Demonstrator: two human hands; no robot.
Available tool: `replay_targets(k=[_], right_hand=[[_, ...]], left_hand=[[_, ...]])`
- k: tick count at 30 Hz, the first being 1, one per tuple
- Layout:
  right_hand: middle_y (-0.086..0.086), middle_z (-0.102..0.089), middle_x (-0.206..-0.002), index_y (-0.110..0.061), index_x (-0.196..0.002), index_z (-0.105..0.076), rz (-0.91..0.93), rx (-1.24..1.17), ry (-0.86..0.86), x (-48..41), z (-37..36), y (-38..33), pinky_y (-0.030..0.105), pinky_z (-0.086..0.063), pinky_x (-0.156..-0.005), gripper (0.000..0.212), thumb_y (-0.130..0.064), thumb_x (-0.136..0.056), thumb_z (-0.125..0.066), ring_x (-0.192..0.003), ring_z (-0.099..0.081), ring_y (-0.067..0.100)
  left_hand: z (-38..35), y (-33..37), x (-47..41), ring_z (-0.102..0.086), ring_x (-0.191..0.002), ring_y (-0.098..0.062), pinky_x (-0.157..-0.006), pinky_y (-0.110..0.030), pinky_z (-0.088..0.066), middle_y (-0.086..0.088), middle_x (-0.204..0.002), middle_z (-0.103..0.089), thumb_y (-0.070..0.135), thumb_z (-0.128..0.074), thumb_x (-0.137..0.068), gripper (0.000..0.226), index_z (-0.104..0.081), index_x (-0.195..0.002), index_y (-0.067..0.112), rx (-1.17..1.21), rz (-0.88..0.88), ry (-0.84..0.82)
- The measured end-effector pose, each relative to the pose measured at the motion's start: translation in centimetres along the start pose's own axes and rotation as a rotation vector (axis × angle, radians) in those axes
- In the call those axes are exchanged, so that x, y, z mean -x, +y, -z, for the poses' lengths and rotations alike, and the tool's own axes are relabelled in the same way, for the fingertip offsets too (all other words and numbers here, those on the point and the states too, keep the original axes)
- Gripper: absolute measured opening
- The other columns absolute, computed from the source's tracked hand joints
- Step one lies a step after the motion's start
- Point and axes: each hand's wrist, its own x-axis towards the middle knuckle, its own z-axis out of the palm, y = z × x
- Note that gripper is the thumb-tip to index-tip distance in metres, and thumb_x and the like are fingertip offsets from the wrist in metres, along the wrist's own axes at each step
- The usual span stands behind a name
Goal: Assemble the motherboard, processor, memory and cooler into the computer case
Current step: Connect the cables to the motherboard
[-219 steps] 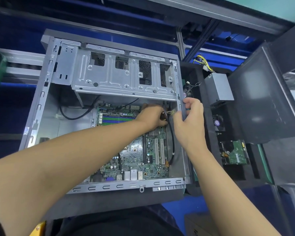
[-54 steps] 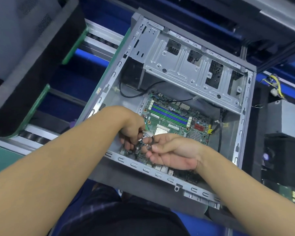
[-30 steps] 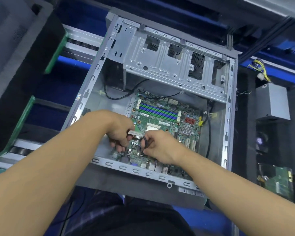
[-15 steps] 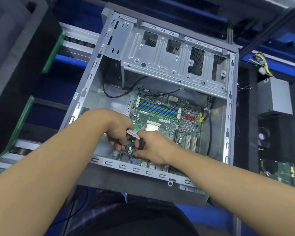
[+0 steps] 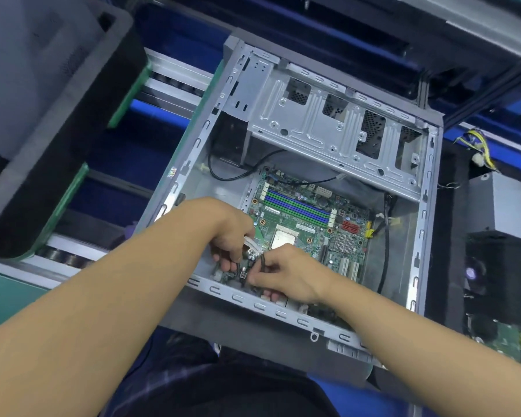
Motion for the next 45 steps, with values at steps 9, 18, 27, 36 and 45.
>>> replay_targets(k=[9, 18, 27, 36, 45], right_hand=[[-0.005, -0.070, -0.080, -0.020, -0.100, -0.070, 0.110, 0.090, -0.285, 1.0, 2.4, -0.6, 0.017, -0.053, -0.068, 0.008, -0.016, -0.093, -0.073, -0.070, -0.066, 0.007], [0.008, -0.074, -0.082, -0.007, -0.101, -0.072, 0.115, -0.063, -0.291, 0.5, 3.0, -0.2, 0.028, -0.060, -0.072, 0.014, -0.004, -0.087, -0.076, -0.072, -0.072, 0.018], [-0.017, -0.060, -0.061, -0.027, -0.088, -0.068, 0.122, 0.140, -0.102, -0.4, 0.3, 0.0, 0.006, -0.041, -0.053, 0.020, -0.008, -0.086, -0.074, -0.052, -0.053, -0.006], [0.005, -0.077, -0.080, -0.014, -0.095, -0.075, 0.072, 0.081, -0.104, -0.2, 1.0, 0.5, 0.019, -0.058, -0.063, 0.012, -0.016, -0.085, -0.081, -0.064, -0.071, 0.006], [-0.002, -0.074, -0.077, -0.013, -0.098, -0.072, 0.093, 0.014, -0.146, 0.3, 1.2, 0.1, 0.022, -0.058, -0.073, 0.010, -0.010, -0.089, -0.076, -0.067, -0.070, 0.005]], left_hand=[[-0.1, 0.0, 0.2, -0.068, -0.066, -0.019, -0.050, -0.023, -0.051, -0.015, -0.087, -0.070, -0.002, -0.057, -0.093, 0.026, -0.044, -0.085, 0.019, -0.037, -0.038, 0.030], [-0.1, 0.0, 0.2, -0.068, -0.065, -0.019, -0.052, -0.024, -0.052, -0.011, -0.079, -0.070, 0.000, -0.060, -0.093, 0.017, -0.048, -0.086, 0.011, -0.032, -0.046, 0.026], [-0.1, -0.6, 0.6, -0.069, -0.068, -0.024, -0.056, -0.028, -0.052, -0.015, -0.085, -0.071, -0.005, -0.060, -0.089, 0.027, -0.056, -0.081, 0.020, -0.008, -0.103, 0.057], [-0.1, -0.5, 0.9, -0.070, -0.065, -0.019, -0.059, -0.028, -0.053, -0.011, -0.084, -0.074, -0.001, -0.060, -0.091, 0.020, -0.058, -0.085, 0.018, -0.014, -0.083, 0.069], [-0.1, -0.4, 0.9, -0.071, -0.065, -0.019, -0.069, -0.033, -0.057, -0.011, -0.079, -0.072, -0.002, -0.060, -0.090, 0.020, -0.058, -0.079, 0.015, -0.012, -0.075, 0.091]])
